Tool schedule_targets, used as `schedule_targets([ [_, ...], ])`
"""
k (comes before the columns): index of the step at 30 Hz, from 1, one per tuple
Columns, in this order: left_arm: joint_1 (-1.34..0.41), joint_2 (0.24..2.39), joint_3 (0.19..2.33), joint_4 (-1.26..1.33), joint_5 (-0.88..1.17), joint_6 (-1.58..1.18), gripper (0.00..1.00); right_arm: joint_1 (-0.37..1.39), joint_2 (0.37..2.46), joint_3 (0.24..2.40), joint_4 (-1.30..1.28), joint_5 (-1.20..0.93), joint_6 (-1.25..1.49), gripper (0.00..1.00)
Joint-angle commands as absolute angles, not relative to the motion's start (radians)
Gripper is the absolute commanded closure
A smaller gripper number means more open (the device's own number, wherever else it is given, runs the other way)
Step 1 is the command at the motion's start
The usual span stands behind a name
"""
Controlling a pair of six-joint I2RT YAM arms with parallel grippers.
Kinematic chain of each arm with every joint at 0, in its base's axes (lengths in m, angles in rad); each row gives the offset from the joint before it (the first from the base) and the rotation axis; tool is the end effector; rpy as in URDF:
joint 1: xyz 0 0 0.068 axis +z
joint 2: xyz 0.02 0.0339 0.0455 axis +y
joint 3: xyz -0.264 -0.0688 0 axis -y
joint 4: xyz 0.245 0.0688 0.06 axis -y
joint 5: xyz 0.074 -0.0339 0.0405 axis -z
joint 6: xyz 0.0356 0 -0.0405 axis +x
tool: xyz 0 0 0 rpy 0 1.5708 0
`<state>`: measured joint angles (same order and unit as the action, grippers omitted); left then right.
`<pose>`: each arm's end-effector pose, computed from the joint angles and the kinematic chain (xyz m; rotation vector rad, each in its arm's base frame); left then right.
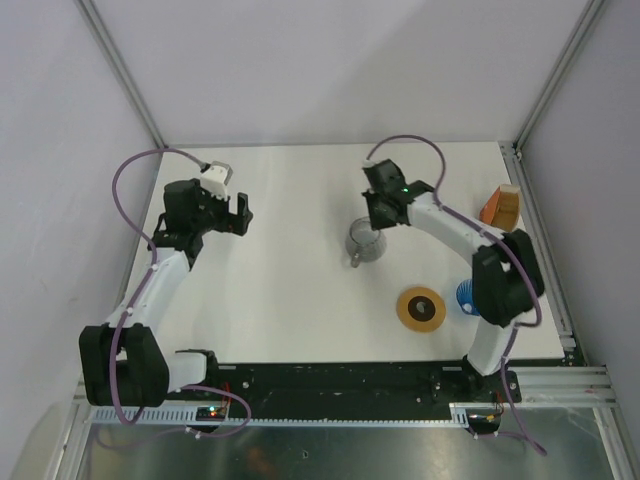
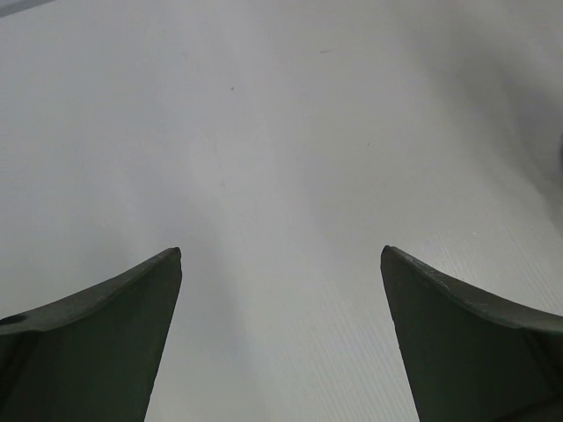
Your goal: Place the coffee filter in the dripper
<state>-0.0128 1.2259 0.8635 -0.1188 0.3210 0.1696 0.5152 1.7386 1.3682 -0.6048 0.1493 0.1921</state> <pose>0.2765 -0.0148 0.2813 0.3820 1.9970 -0.2305 0.3293 0.1804 0.2506 -0.3498 2.5080 0.0915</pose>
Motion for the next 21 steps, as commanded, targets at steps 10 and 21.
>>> schedule_targets([
  [10, -0.013, 1.236, 0.909, -0.128, 0.307, 0.203, 0.0, 0.674, 2.249, 2.103, -0.685, 0.023, 0.208, 1.0],
  [21, -0.014, 1.253, 0.917, -0.145, 0.362, 0.198, 0.0, 0.69, 2.368, 2.217, -0.723, 0.012, 0.227, 0.99],
])
